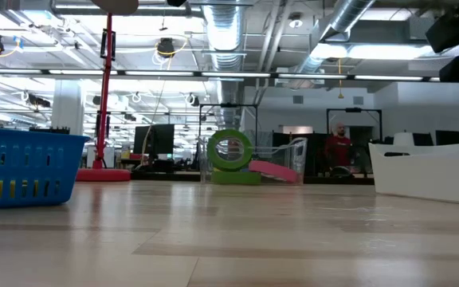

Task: Pick and place Stapler, Stapler remover, tape
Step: Put the light blue stapler remover into the white bin, then return to Home Position

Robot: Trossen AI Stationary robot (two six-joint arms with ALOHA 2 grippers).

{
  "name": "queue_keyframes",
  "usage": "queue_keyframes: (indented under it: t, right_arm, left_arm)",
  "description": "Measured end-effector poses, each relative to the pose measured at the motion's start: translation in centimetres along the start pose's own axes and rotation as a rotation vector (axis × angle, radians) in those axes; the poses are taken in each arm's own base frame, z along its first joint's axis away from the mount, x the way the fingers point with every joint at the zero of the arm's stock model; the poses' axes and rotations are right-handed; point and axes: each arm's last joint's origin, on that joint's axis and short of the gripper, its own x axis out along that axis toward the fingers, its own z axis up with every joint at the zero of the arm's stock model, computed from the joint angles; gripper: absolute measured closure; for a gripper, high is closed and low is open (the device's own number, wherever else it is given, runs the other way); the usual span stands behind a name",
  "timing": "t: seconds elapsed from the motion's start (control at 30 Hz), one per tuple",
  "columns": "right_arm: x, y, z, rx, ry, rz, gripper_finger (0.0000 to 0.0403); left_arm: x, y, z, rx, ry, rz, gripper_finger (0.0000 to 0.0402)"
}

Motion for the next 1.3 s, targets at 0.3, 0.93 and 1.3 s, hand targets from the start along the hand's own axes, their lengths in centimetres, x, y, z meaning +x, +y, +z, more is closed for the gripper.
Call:
queue_keyframes:
  t: [0.3, 0.93, 1.3]
  right_arm:
    - [0.0, 0.0, 0.0, 0.0, 0.0, 0.0, 0.0321]
    - [-0.4, 1.3, 2.2, -0.017, -0.238, 0.128, 0.0313]
    - [-1.8, 2.6, 5.0, -0.072, -0.596, 0.193, 0.0398]
  left_arm:
    - [0.0, 0.0, 0.0, 0.0, -0.001, 0.001, 0.0363]
    - [-0.1, 0.1, 0.2, 0.004, -0.016, 0.001, 0.0363]
    - [-0.1, 0.1, 0.3, 0.008, -0.025, -0.001, 0.0363]
